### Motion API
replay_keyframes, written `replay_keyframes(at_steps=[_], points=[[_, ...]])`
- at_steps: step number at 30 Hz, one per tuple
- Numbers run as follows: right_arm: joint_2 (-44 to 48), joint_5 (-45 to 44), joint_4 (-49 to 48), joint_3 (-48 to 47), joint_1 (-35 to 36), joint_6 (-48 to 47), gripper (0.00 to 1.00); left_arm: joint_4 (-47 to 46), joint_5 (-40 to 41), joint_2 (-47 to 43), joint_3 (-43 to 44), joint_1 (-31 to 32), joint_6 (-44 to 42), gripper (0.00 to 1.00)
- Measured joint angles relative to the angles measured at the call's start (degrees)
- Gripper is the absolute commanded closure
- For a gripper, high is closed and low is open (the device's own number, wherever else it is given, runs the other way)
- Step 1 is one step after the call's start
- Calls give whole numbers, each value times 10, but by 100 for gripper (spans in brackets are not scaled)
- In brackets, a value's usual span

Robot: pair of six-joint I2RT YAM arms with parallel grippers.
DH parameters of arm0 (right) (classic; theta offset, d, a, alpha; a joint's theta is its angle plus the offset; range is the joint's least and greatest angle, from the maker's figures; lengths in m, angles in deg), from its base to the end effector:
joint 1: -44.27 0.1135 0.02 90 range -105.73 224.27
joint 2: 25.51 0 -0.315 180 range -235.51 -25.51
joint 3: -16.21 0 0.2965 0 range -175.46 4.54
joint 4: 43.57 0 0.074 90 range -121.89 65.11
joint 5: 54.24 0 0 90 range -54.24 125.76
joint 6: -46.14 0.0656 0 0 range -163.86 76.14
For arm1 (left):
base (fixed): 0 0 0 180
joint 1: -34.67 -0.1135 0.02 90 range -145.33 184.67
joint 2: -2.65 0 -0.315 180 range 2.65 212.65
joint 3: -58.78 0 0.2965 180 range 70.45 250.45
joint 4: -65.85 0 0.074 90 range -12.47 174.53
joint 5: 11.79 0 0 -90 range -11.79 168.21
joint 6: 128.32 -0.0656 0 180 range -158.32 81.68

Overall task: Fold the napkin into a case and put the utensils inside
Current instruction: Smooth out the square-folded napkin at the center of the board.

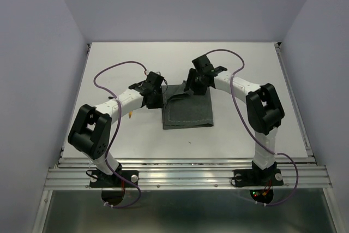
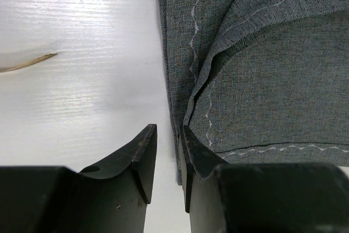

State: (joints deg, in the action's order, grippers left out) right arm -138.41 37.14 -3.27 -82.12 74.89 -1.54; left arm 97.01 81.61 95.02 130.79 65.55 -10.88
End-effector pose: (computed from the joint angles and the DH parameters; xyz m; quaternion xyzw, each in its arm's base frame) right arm 0.4380 0.2611 0.2149 0.0935 0.9487 0.1886 0.2358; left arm 0.3434 -0.2008 0.2159 0.0186 0.9436 -0.1360 0.3013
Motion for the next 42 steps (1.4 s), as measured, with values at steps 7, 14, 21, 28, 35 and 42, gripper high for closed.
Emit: replay_keyframes(at_steps=[7,14,21,28,35,42], points=[[-44,27,-12,-10,1,12,50,-3,0,0,-6,0,-4,65],[-60,32,-21,-19,1,23,85,-3,1,0,-11,0,-9,65],[-60,41,-26,-41,1,25,96,-5,1,0,-12,0,-11,65],[-88,78,-31,-113,2,23,74,-8,0,0,-19,-1,-12,65],[-175,118,-35,-237,19,26,54,-10,0,-6,-31,-8,-12,64],[-191,140,-38,-275,35,14,56,-9,-14,-50,-38,-46,-13,61]])
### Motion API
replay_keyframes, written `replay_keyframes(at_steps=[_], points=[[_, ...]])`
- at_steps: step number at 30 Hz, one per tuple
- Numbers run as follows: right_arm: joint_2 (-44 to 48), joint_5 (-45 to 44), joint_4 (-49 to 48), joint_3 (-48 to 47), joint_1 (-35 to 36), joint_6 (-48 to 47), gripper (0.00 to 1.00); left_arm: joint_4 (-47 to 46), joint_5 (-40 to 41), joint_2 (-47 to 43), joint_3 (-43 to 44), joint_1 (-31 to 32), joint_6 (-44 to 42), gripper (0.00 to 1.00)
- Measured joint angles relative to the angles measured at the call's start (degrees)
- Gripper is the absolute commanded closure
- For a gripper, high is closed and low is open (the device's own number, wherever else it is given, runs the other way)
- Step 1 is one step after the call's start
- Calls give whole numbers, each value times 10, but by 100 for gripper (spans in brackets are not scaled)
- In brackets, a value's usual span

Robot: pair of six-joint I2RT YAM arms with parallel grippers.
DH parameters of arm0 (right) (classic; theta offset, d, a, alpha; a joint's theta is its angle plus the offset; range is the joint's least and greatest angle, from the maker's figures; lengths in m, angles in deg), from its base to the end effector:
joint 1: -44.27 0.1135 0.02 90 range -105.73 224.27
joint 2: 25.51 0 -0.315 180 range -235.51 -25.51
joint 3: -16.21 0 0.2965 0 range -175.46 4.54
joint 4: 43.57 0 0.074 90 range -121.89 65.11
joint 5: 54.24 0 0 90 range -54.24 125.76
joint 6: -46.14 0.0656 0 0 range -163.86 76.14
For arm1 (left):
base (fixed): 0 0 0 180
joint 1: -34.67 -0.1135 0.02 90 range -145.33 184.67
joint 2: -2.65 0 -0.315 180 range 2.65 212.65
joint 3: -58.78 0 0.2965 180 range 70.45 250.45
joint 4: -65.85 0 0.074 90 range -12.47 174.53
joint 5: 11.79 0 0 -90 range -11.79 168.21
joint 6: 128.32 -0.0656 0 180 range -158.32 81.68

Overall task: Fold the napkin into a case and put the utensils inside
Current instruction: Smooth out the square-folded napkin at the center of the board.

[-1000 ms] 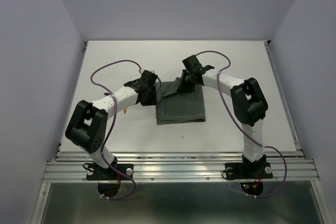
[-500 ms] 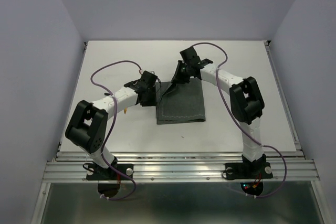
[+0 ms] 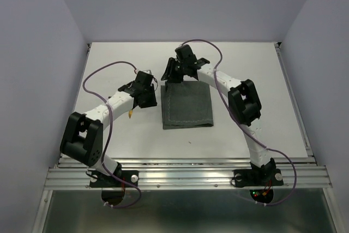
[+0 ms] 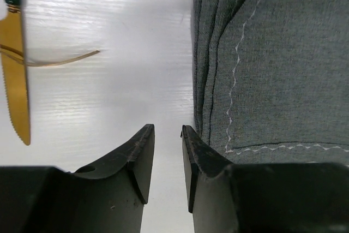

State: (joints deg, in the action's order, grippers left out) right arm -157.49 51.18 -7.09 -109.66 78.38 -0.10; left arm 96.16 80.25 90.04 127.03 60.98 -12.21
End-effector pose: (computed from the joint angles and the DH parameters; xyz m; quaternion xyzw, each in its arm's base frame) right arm 0.5090 0.3658 0.2232 0.0226 0.9087 0.3459 0.2327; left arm 0.3385 -0.1648 0.2249 -0.0045 0.9379 -0.1380 0.3182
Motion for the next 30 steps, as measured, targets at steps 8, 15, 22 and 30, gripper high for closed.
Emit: replay_keyframes(at_steps=[8,15,22,30], points=[[122,-42,3,144,-17,-23,64,-3,-33,-18,1,-20,-1,62],[308,-90,-3,371,-25,-30,87,-12,-61,19,33,-20,1,73],[423,-122,5,552,-25,-11,91,-26,-77,73,47,-20,7,77],[433,-171,4,626,-27,6,92,-30,-79,84,51,-20,14,77]])
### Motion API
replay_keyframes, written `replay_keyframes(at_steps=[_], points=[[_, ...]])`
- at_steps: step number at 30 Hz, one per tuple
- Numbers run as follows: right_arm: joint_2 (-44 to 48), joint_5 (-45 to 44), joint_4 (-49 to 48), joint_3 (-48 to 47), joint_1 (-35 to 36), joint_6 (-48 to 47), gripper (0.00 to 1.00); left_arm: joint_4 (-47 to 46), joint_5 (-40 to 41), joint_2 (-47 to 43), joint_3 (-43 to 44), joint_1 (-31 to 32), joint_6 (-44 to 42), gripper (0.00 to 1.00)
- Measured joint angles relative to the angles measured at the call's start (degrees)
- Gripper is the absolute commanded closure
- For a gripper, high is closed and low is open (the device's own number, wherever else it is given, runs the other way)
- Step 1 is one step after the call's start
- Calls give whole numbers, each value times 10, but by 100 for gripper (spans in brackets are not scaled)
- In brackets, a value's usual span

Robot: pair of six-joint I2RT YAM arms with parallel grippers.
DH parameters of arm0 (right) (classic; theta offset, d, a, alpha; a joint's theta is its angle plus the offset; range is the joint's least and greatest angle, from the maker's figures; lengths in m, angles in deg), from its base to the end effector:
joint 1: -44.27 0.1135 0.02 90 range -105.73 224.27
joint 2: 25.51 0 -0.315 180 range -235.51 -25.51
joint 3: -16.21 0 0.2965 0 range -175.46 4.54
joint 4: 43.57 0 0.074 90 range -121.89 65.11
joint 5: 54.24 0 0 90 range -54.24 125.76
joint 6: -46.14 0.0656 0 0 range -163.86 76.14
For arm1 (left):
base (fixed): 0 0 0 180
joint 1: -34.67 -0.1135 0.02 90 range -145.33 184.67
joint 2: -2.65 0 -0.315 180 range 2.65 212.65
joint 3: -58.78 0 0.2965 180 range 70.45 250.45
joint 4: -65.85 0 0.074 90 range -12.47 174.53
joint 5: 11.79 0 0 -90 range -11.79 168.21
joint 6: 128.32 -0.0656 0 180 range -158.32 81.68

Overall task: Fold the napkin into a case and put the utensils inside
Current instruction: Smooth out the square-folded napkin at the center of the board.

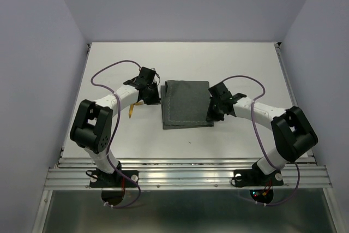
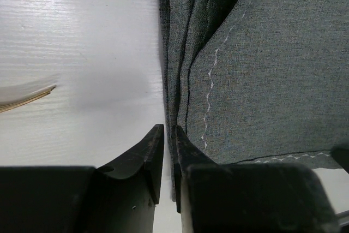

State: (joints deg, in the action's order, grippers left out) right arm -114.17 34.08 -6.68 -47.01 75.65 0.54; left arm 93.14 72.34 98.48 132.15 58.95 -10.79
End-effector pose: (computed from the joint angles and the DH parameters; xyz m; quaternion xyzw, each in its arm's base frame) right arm 0.2957 0.1781 0.1774 0.1136 0.9642 0.1356 0.1974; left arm 0.3764 -0.1772 0.2073 -0.0090 0.9378 -0.1934 0.2881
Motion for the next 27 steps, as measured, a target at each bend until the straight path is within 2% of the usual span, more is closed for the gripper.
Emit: replay_keyframes(at_steps=[6,11,16,22,27], points=[[-11,-29,-4,19,-20,-7,92,0,0,-3,-3,0,2,76],[46,-45,10,57,-77,-18,92,2,-2,-19,-9,0,2,76],[71,-74,38,44,-107,-42,92,9,-9,-52,-12,0,6,75],[56,-63,60,-42,-94,-69,85,4,-24,-71,-12,4,16,76],[31,-63,58,-115,-9,-64,76,-10,-45,-42,-6,24,28,83]])
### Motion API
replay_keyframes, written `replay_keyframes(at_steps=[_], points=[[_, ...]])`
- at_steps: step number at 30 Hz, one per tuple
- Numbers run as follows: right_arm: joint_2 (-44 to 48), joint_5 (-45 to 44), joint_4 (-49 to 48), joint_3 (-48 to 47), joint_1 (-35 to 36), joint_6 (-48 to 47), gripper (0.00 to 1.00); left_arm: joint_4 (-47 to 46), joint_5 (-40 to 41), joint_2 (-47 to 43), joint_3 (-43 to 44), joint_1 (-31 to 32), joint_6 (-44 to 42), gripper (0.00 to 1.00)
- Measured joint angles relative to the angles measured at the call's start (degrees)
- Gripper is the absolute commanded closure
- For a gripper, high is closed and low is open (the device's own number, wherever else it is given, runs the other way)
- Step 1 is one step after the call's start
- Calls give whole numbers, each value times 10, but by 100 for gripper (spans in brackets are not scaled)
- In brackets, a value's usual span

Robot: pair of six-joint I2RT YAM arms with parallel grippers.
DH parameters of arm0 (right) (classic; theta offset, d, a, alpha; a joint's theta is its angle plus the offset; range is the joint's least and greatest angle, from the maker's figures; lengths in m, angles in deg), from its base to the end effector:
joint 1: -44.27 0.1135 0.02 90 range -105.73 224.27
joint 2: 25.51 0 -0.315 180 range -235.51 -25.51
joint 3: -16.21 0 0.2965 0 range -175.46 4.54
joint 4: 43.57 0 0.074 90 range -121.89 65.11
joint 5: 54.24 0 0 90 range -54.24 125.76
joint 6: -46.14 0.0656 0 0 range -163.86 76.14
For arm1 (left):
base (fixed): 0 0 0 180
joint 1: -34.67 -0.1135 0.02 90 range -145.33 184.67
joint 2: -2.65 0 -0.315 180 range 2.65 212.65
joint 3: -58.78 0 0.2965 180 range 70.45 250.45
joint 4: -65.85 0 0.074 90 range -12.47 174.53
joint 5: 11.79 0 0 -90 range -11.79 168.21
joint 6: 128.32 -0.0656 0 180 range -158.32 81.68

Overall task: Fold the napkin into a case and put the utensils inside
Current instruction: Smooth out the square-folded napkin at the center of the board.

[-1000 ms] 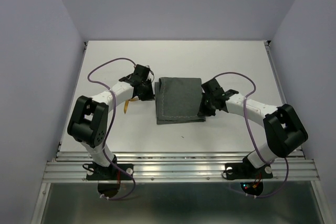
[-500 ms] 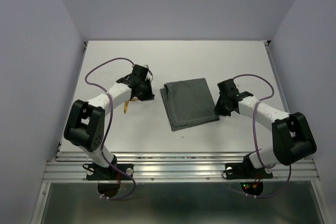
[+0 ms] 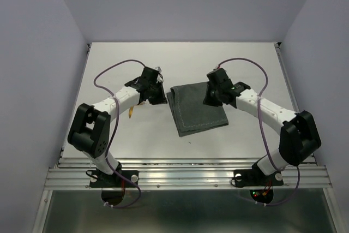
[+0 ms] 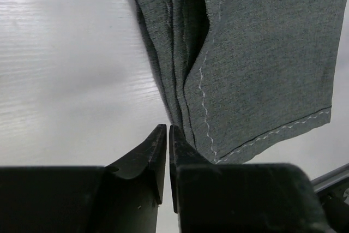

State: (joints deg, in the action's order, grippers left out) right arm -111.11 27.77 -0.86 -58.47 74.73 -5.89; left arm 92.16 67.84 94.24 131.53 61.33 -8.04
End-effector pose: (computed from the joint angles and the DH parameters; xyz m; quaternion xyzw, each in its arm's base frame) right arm 0.3230 0.1794 0.2595 0.0838 0.9443 0.1203 0.2947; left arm 0.3585 -0.1932 0.2344 0.0054 0.9212 -0.2545 0.2941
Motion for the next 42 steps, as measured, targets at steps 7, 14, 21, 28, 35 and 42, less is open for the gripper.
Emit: replay_keyframes(at_steps=[7,14,21,28,35,42], points=[[-77,1,-3,-45,106,18,66,-16,-8,76,46,10,8,100],[-144,-2,-2,-84,152,29,62,-29,-11,117,63,-6,9,100],[-197,-4,-3,-127,173,30,62,-40,-20,137,68,-28,8,100],[-235,-4,-5,-151,187,31,61,-50,-36,158,82,-41,3,100],[-254,-4,-5,-157,196,34,61,-63,-63,174,84,-43,2,100],[-258,-12,-5,-157,199,35,66,-70,-74,196,84,-43,2,100]])
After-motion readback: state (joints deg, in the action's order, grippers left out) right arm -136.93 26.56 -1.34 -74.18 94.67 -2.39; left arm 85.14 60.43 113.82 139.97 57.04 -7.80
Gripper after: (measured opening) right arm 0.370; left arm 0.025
